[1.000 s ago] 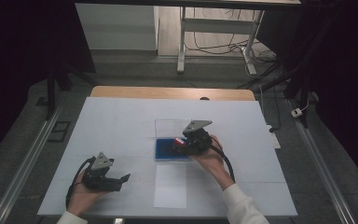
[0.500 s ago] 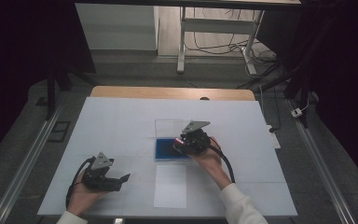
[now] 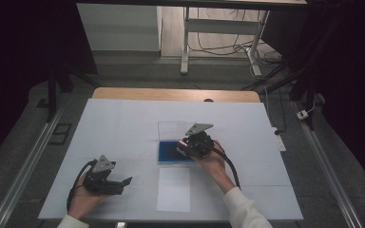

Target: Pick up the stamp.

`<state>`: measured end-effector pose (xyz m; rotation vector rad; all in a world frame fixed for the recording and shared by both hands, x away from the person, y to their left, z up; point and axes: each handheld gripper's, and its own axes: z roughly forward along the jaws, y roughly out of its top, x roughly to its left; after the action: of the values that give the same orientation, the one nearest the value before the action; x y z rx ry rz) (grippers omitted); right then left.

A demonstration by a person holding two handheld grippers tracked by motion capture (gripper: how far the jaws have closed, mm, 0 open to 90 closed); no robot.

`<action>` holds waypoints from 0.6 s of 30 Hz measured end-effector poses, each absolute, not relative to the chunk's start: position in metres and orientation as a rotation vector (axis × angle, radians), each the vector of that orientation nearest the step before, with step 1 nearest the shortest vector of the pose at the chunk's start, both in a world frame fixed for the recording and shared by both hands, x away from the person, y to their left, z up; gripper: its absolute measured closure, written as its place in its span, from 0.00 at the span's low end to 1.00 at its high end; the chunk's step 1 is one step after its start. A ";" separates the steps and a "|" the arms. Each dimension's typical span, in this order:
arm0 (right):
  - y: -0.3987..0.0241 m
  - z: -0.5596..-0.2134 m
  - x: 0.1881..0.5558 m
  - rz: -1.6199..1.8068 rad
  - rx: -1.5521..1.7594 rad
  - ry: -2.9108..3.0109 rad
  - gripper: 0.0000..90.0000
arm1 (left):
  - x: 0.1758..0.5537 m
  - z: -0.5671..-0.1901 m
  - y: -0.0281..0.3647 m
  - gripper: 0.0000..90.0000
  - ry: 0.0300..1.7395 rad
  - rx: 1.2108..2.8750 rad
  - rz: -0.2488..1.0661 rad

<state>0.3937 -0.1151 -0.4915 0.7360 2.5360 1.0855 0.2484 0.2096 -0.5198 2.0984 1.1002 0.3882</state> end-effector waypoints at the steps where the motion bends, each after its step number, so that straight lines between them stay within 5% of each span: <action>1: -0.115 -0.491 0.393 1.086 0.734 2.536 0.73 | 0.248 -0.520 0.210 0.16 1.100 2.098 0.388; 18: -0.113 -0.490 0.391 1.092 0.715 2.540 0.77 | 0.249 -0.520 0.210 0.16 1.105 2.101 0.396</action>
<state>0.3908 -0.1133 -0.4900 0.7147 2.5397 1.0920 0.2487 0.2101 -0.5203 2.1010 1.1047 0.3962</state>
